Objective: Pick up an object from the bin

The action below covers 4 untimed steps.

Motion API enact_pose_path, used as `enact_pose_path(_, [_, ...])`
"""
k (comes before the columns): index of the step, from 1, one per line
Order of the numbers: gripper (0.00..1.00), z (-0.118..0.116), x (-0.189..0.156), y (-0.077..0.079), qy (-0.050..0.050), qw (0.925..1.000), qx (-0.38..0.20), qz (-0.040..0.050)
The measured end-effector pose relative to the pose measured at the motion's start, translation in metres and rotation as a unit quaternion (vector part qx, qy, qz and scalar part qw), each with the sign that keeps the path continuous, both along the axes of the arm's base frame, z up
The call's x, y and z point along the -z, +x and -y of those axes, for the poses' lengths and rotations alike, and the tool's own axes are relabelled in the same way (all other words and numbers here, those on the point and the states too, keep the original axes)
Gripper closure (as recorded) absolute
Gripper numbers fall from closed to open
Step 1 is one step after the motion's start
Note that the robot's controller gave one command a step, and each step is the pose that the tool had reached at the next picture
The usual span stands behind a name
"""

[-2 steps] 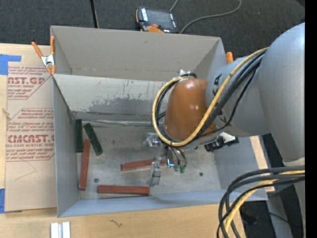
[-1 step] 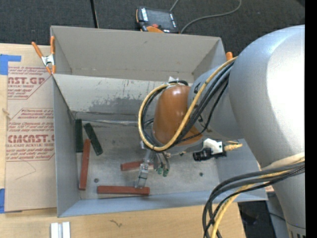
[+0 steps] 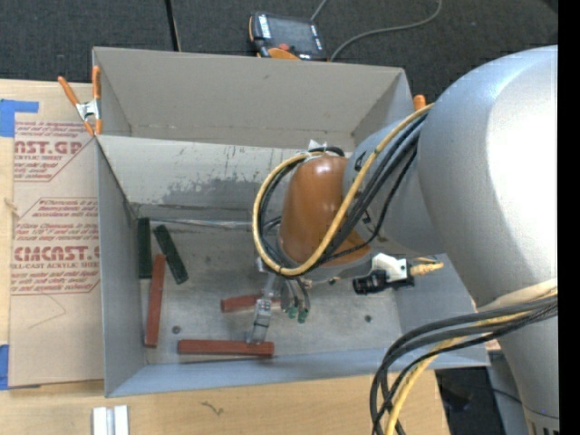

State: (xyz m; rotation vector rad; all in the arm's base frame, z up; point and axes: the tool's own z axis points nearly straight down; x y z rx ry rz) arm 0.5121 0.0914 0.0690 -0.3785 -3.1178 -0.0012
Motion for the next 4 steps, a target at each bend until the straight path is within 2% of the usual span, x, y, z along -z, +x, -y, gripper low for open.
enact_pose_path(1, [1.00,0.000,0.000,0.000,0.000,1.0000,0.000,0.0007])
enact_pose_path(2, [1.00,-0.001,-0.014,0.000,0.000,1.0000,0.000,0.0006])
enact_pose_path(3, [1.00,-0.002,-0.068,0.001,0.000,1.0000,0.000,0.0025])
enact_pose_path(4, [1.00,-0.002,-0.102,0.002,0.000,1.0000,-0.001,0.0020])
